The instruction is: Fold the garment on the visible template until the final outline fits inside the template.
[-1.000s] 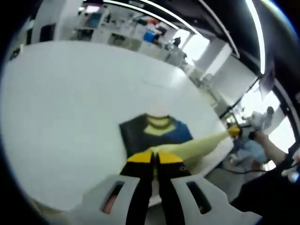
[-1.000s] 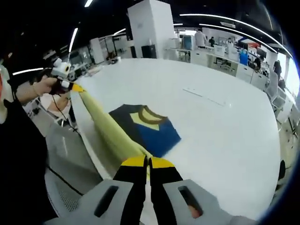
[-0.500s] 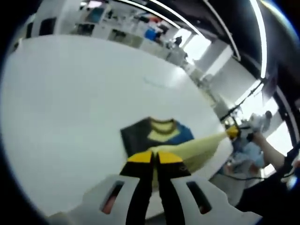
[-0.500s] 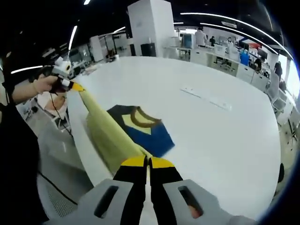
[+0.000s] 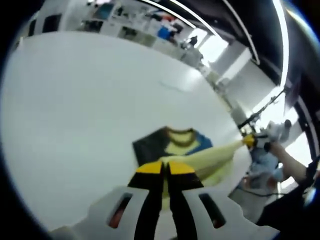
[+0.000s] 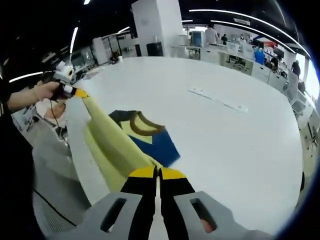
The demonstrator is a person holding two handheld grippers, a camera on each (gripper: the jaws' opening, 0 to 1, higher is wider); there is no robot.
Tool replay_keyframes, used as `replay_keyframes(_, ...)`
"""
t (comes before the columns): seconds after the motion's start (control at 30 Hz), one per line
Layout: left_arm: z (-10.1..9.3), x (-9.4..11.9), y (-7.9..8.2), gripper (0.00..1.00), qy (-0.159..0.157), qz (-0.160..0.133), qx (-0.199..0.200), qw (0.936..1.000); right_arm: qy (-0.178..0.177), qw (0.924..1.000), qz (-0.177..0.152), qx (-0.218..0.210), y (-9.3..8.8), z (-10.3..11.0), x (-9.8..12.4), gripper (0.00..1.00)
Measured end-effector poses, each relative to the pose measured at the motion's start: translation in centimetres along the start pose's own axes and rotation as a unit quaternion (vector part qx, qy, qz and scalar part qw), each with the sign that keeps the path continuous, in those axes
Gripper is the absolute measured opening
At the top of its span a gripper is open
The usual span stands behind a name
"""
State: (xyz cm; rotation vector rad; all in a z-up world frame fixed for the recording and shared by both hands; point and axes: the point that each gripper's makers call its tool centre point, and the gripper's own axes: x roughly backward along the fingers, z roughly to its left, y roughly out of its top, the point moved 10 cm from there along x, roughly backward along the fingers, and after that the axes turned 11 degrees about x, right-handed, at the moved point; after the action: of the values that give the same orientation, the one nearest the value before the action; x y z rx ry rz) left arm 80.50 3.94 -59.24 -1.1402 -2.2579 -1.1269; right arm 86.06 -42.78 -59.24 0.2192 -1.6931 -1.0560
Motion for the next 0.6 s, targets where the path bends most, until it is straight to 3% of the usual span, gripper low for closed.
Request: replay_keyframes(0.6,2.1,-4.0,2.2,0.0,0.01,0.025,0.007,0.9996,0.002,0.9997,0.015,-0.021,-1.0,-2.1,-3.0,0.02)
